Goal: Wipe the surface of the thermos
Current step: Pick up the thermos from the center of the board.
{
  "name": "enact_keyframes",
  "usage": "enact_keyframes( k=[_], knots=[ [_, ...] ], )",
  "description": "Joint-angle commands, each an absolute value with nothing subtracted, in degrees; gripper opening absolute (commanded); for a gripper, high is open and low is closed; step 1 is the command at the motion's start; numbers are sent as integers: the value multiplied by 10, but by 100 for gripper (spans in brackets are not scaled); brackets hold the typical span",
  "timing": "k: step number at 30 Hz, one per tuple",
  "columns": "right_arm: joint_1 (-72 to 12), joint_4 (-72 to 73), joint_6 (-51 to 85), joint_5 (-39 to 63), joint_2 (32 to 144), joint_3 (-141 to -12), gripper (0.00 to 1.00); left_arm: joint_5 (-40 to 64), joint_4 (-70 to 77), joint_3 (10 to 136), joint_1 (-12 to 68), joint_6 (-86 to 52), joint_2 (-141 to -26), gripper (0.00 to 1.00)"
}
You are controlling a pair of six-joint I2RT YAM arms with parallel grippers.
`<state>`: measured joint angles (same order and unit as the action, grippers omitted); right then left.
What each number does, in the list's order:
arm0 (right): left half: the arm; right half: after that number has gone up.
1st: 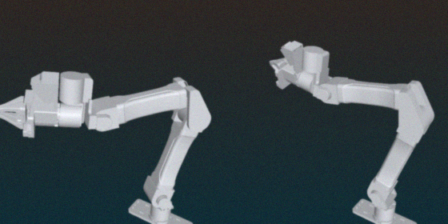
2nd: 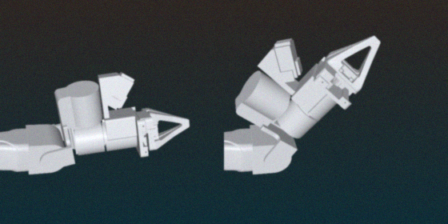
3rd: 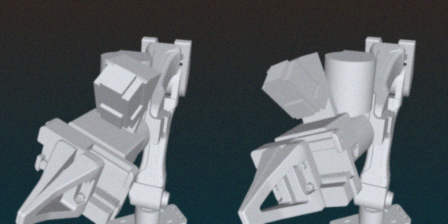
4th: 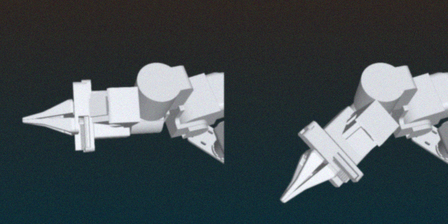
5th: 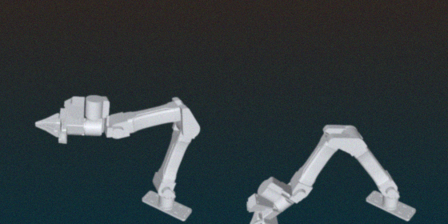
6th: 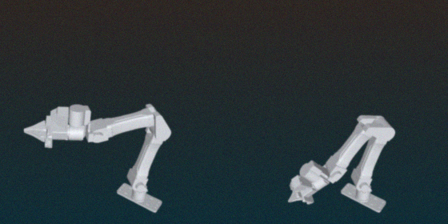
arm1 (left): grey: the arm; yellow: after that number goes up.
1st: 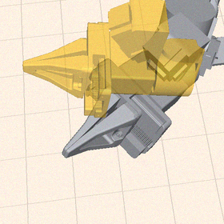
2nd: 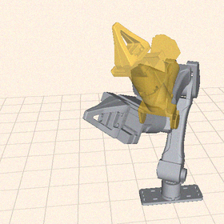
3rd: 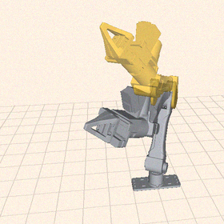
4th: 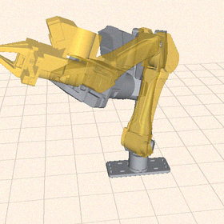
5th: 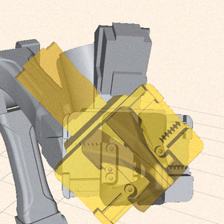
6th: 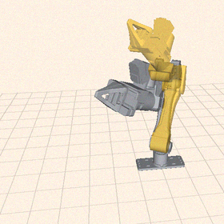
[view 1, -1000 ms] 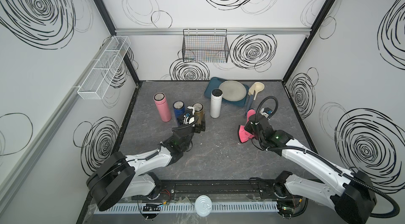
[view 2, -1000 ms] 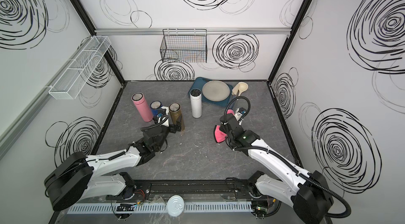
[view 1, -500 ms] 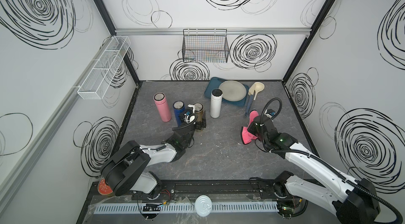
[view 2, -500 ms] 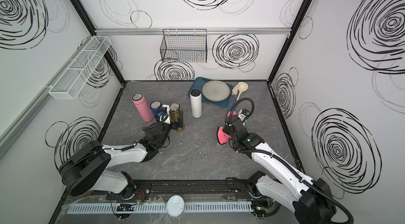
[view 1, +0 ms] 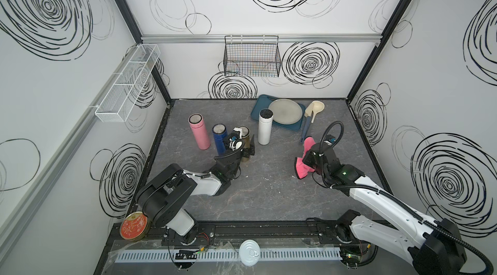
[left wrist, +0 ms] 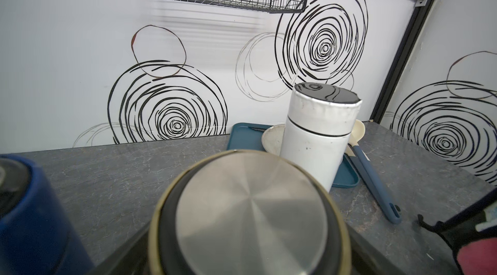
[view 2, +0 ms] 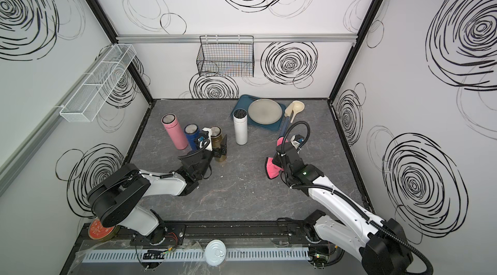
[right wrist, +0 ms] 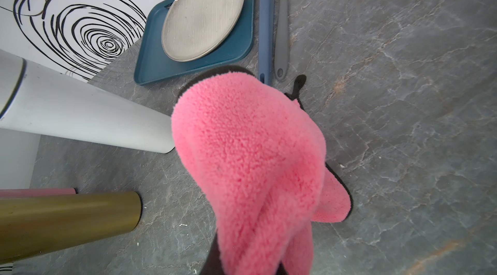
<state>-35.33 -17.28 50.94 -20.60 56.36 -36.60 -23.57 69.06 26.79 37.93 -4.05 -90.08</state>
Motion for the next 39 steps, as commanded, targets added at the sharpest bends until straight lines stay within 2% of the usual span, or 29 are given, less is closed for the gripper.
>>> enact_keyframes(
  k=[1,11,17,23,26,34,36,39],
  knots=[
    [-351,-165,508,-215,555,-361,0,-234,751,284,371,-28,-916,93],
    [-351,-159,506,-213,554,-356,0,-220,758,302,358,-30,-939,81],
    [-351,-158,505,-211,552,-353,0,-204,759,310,348,-31,-942,79],
    [-351,-168,530,-213,534,-356,0,-194,750,322,345,-24,-946,71],
    [-350,-160,528,-204,520,-354,0,-187,750,328,345,-21,-952,57],
    [-355,-165,543,-144,475,-405,0,-167,750,328,348,-37,-944,5],
    [-363,-158,540,-130,460,-419,0,-178,723,329,354,-56,-917,0],
    [-382,-158,530,-133,448,-440,0,-180,632,340,353,-118,-854,0]
  ],
)
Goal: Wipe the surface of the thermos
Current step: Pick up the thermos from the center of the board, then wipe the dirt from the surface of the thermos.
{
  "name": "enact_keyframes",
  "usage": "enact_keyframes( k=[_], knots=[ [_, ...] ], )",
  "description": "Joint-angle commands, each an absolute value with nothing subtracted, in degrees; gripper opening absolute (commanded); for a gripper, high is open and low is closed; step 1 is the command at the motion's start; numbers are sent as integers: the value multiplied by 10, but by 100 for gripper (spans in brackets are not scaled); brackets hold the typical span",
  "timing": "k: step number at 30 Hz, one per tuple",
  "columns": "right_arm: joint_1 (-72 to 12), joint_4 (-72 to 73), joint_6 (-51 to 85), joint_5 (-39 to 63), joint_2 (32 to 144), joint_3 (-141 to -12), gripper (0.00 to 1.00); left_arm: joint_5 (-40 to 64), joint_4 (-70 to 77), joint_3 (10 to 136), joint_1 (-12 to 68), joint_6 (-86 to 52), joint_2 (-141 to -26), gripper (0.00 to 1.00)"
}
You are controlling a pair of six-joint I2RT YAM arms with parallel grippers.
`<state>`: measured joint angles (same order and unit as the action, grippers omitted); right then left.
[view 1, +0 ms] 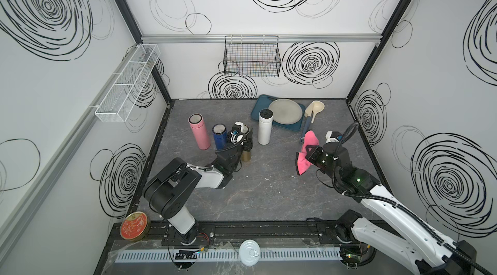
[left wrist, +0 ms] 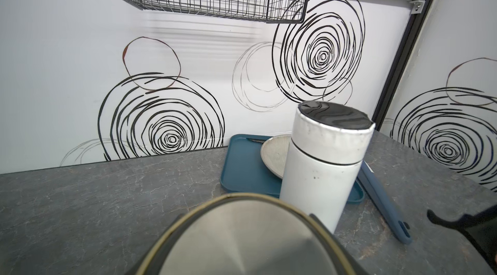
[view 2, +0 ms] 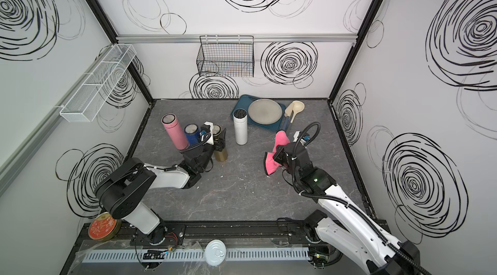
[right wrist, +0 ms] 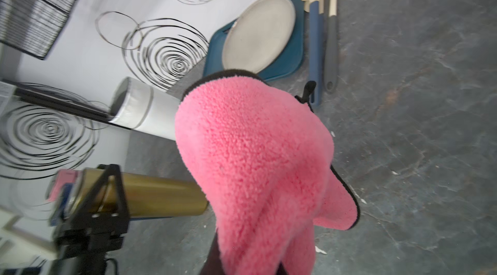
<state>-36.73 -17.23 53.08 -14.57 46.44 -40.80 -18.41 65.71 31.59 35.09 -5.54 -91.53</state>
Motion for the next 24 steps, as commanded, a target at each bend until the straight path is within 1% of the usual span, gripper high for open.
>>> enact_keyframes(
  k=[1,3,7,8,11,15,17,19,21,24],
  knots=[
    [-389,-161,528,-141,447,-448,0,-171,594,347,353,-135,-827,0],
    [-401,-162,525,-161,446,-455,0,-161,553,350,363,-141,-778,0],
    [-421,-124,521,-171,453,-437,0,-215,472,359,384,-170,-695,0],
    [-434,-102,516,-169,458,-429,0,-207,449,366,384,-176,-681,0],
    [-460,-99,506,-172,493,-443,0,-146,407,381,383,-189,-652,0],
    [-487,-144,498,-229,543,-476,0,-88,374,381,369,-235,-625,0],
    [-506,-136,475,-248,546,-476,0,-33,365,377,356,-224,-609,0],
    [-532,-91,432,-241,535,-459,0,-50,342,374,367,-217,-591,0],
    [-559,-29,381,-212,518,-438,0,-95,318,373,399,-193,-580,0],
    [-602,5,354,-199,511,-439,0,-204,304,367,471,-140,-568,0]
  ],
)
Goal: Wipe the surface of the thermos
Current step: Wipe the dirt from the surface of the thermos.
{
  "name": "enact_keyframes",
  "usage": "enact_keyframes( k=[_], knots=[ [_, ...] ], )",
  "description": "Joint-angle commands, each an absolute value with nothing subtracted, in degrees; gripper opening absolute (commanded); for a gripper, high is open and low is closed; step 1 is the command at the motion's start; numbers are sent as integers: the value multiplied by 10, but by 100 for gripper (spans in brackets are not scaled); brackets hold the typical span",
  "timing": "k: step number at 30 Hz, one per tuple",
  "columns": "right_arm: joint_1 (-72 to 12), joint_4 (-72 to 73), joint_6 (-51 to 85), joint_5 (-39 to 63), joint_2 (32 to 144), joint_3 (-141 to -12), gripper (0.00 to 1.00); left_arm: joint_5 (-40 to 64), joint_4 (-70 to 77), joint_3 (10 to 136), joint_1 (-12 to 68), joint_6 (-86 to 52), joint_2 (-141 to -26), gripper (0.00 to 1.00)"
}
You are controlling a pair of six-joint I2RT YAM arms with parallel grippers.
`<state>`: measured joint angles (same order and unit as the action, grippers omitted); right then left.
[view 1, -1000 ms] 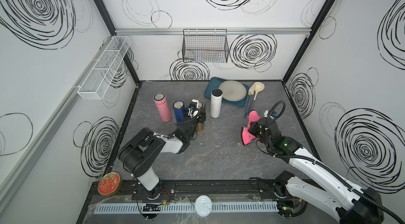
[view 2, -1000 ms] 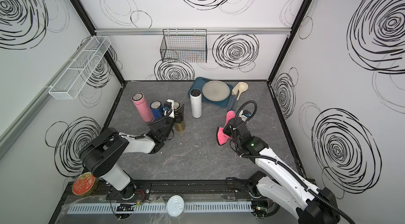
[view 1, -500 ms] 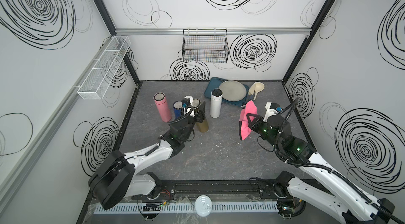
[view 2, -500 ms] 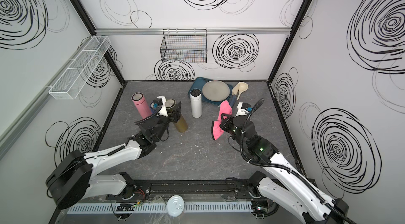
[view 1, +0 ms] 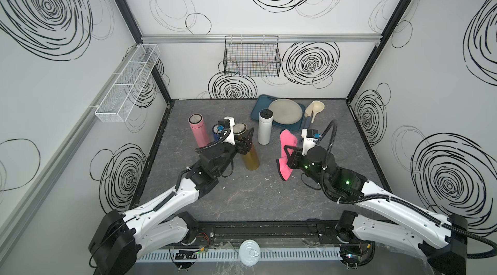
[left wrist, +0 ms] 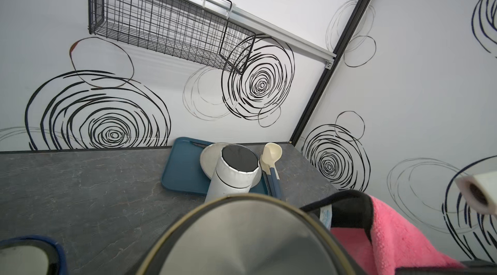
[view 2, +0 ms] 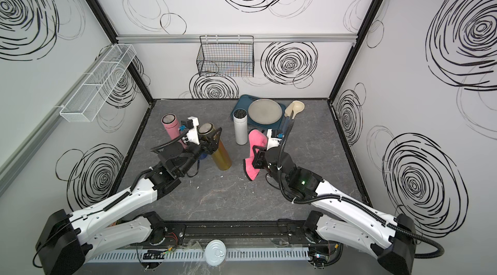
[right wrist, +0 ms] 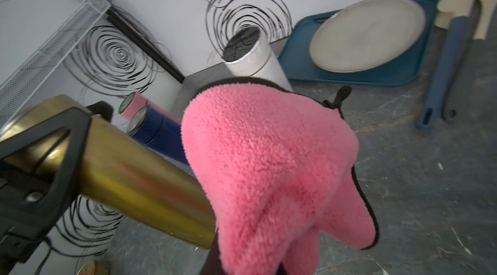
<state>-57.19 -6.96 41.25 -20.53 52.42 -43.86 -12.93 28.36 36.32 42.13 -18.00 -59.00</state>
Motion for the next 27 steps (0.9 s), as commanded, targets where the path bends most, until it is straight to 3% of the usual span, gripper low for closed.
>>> enact_keyframes(
  k=[1,5,15,27],
  knots=[
    [-617,5,350,-204,515,-447,0,-223,319,356,492,-124,-564,0],
    [-670,59,321,-198,542,-438,0,-249,333,338,524,-129,-547,0],
    [-694,237,365,-219,590,-273,0,-223,330,269,559,-132,-421,0],
    [-783,267,266,-210,606,-342,0,-177,359,235,560,-134,-390,0]
  ],
)
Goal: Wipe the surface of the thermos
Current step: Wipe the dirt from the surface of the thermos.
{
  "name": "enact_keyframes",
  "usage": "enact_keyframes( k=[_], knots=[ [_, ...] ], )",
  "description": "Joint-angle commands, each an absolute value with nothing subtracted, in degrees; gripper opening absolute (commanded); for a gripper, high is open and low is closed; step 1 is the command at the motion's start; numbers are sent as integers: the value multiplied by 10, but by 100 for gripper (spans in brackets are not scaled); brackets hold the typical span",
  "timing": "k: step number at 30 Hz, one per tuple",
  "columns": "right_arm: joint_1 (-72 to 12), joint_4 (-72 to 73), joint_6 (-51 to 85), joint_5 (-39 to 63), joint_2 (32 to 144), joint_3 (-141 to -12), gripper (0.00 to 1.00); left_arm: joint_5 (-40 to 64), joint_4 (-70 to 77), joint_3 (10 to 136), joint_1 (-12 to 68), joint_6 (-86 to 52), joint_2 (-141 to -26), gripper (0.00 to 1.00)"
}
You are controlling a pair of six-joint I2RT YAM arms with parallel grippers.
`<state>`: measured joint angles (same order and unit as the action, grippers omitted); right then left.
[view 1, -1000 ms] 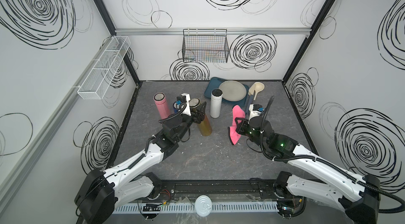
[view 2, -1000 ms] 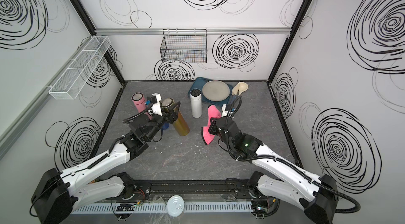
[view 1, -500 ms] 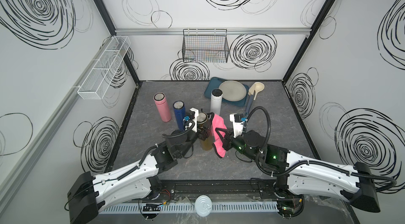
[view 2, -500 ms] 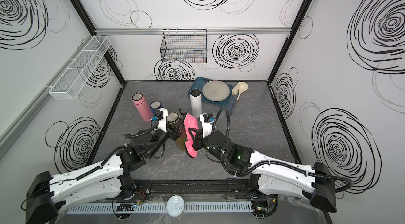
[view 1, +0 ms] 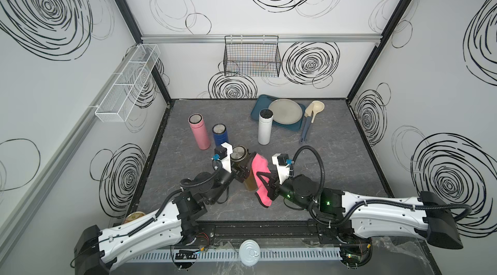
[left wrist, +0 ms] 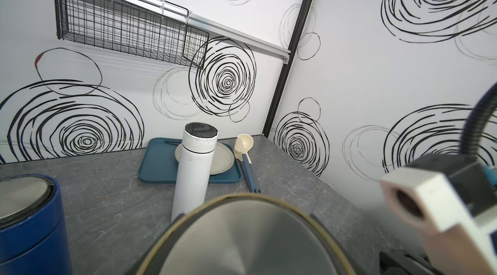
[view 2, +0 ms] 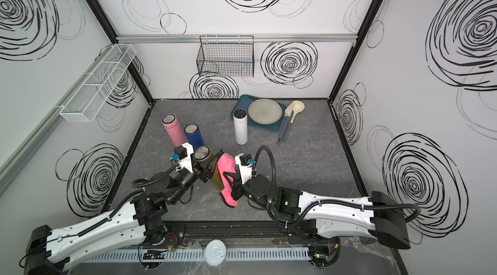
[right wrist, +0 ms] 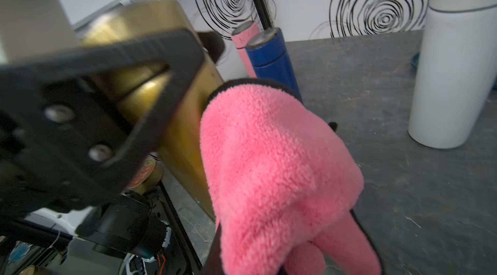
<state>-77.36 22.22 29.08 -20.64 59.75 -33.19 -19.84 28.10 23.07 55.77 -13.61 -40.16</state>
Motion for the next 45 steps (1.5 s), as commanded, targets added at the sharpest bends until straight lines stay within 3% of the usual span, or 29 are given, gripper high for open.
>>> enact_keyframes(
  k=[1,9,19,29,37,45],
  knots=[
    [-783,272,271,-219,619,-337,0,-171,362,235,560,-137,-390,0],
    [-798,368,288,-237,698,-258,0,-160,388,239,567,-140,-399,0],
    [-810,358,221,-187,610,-301,0,-181,406,242,589,-143,-420,0],
    [-813,408,280,-260,716,-209,0,-205,397,245,604,-156,-426,0],
    [-833,394,196,-233,615,-263,0,-208,402,248,606,-165,-433,0],
    [-832,433,242,-270,682,-215,0,-211,397,256,609,-164,-444,0]
  ],
)
